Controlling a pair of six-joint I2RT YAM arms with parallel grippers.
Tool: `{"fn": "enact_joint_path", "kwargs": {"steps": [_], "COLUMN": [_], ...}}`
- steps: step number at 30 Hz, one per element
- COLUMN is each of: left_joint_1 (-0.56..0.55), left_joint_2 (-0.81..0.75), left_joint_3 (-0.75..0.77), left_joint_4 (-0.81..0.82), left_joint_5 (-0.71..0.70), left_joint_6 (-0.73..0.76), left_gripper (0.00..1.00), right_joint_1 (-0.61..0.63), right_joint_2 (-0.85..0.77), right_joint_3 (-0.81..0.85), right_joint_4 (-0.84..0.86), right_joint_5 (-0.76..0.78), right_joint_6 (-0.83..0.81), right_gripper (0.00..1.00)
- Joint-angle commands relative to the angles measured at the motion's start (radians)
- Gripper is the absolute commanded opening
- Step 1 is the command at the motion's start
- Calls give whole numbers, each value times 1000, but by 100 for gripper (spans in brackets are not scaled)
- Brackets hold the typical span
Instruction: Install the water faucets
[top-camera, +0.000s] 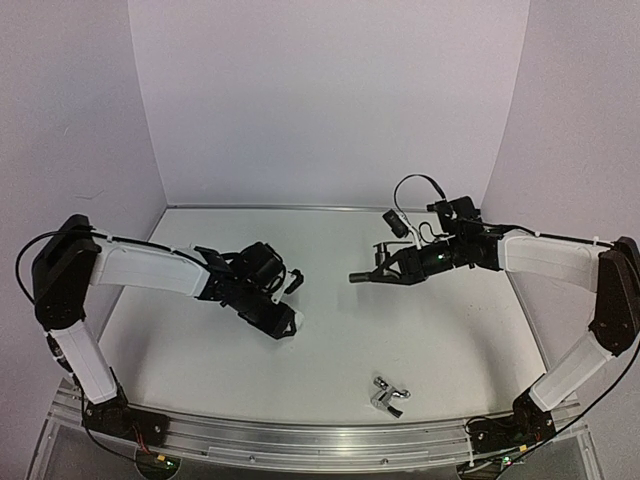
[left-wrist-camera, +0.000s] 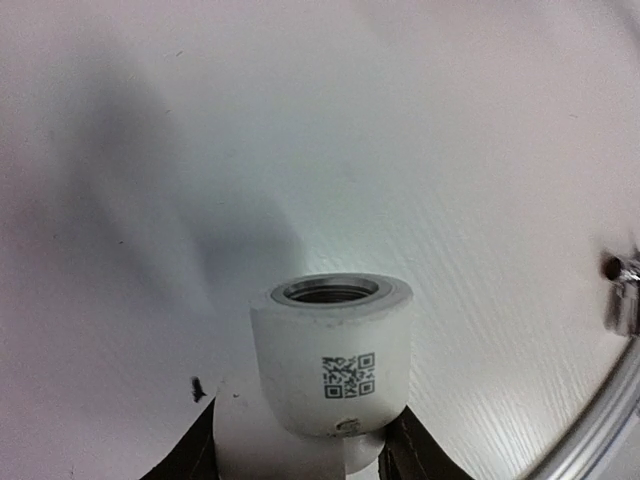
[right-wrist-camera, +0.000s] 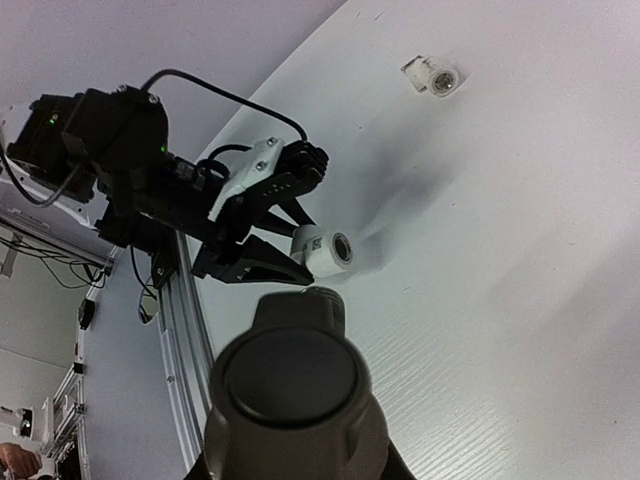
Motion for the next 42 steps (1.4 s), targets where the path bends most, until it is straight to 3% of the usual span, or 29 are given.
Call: {"fn": "enact_joint_path", "kwargs": {"steps": [1, 10, 16, 19, 23, 29, 36, 38, 42], "left_joint_1": [0, -1, -10, -40, -122, -228, -388, -412, -412], "left_joint_2": [-198, -385, -439, -446, -442, -536, -535, -528, -596], "left_joint_3": [-12, 16, 36, 42, 51, -39, -143, -154, -162], "left_joint_4": [9, -93, -166, -236, -286, -121, 50, 79, 95], "left_joint_5": [318, 728, 806, 691, 374, -47, -487, -544, -452], "left_joint_6": [162, 268, 350, 406, 490, 618, 855, 890, 829], "left_gripper": [16, 18, 17, 15, 14, 11, 7, 7, 5], "right_joint_1": [2, 51, 134, 160, 186, 186, 186, 188, 234], "right_joint_2": [-42, -71, -69, -70, -51, -12, 14, 8, -67], "right_joint_3": [22, 104, 143, 156, 176, 212, 259, 280, 302], "right_joint_4": [-77, -306, -376, -383, -387, -385, -383, -383, -388], "right_joint_5": [-156, -353, -431, -395, -341, -303, -211, -170, -61], "right_joint_6": [-110, -280, -325, -325, -322, -302, -281, -305, -449], "right_gripper": [0, 0, 0, 0, 0, 0, 0, 0, 0]}}
